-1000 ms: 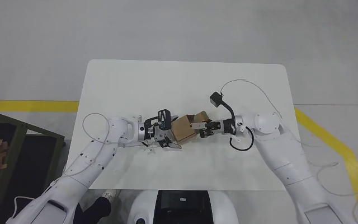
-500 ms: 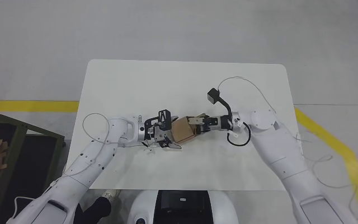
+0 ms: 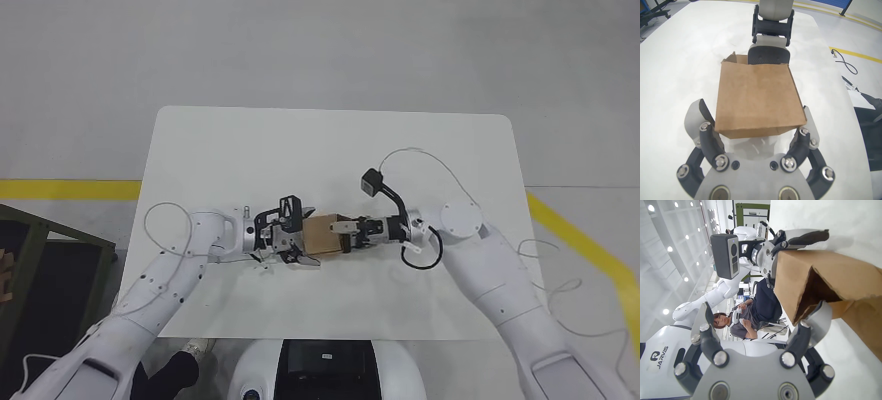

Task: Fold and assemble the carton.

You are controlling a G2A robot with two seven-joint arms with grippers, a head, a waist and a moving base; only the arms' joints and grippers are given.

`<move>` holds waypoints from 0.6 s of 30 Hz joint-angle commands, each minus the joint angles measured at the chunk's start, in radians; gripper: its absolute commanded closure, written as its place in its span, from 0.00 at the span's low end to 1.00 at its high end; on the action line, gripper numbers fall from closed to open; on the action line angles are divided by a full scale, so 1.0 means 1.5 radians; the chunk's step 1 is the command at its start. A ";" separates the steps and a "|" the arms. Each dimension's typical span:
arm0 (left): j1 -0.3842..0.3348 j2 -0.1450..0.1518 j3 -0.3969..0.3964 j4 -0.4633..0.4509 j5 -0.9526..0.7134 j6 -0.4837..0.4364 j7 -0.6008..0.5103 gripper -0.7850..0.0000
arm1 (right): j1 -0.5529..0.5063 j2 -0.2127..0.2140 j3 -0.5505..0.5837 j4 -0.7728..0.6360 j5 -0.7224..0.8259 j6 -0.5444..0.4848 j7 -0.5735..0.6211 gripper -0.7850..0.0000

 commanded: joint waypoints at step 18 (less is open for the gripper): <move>0.025 0.016 -0.036 -0.043 0.024 -0.009 0.016 0.00 | -0.010 -0.003 -0.002 -0.007 0.014 0.008 -0.015 0.00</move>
